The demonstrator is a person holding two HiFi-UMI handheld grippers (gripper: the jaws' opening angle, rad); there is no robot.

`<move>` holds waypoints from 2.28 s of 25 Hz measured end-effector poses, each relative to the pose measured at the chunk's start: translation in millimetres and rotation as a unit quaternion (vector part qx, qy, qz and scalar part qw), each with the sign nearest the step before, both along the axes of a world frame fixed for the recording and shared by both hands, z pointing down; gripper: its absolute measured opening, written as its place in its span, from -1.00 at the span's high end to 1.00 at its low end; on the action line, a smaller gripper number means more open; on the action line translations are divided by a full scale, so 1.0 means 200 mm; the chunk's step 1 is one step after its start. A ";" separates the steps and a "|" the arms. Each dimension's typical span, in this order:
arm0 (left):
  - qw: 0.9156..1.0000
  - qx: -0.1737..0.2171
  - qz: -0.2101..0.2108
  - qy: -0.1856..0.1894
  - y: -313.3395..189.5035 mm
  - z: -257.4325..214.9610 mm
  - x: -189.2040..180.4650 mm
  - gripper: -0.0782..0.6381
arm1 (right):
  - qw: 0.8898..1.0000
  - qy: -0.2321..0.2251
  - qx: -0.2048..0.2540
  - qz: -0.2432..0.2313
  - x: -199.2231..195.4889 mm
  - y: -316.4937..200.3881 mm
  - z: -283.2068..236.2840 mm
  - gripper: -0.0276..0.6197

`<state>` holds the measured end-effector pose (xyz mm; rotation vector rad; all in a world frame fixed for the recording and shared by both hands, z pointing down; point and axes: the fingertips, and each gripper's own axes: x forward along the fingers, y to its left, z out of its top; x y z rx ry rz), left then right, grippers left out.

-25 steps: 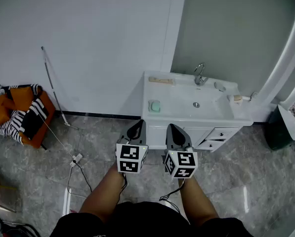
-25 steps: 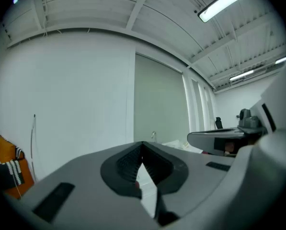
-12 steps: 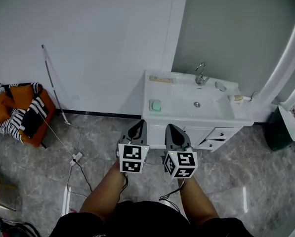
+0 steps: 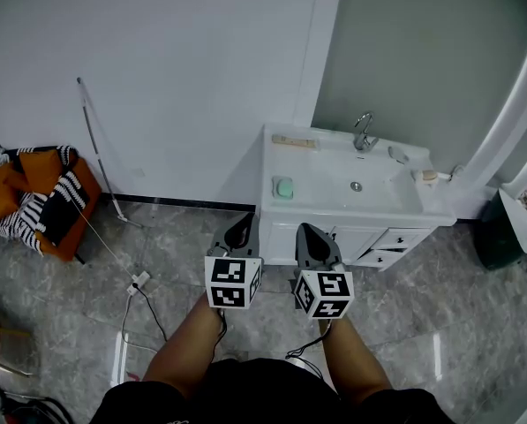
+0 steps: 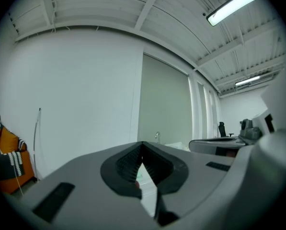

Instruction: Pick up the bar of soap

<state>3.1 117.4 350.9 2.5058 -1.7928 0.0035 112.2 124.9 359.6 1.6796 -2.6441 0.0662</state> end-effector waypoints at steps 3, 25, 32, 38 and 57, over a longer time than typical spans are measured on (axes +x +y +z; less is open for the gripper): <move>1.000 0.000 0.007 0.014 0.01 0.00 -0.04 0.79 | 1.000 0.006 0.004 0.008 -0.03 0.00 0.00 0.90; 0.997 0.013 0.061 -0.047 -0.05 0.09 -0.18 0.79 | 0.996 0.000 -0.013 0.086 -0.17 0.00 0.05 0.90; 0.997 0.015 0.058 -0.057 -0.11 0.10 -0.21 0.79 | 0.996 -0.007 -0.012 0.085 -0.20 -0.07 0.07 0.90; 0.998 -0.008 0.061 -0.034 -0.25 0.14 -0.20 0.79 | 0.996 -0.022 -0.014 0.082 -0.17 -0.21 0.09 0.90; 0.997 -0.062 0.054 -0.013 -0.98 0.26 0.01 0.79 | 0.993 -0.035 -0.056 0.097 0.13 -0.94 0.20 0.90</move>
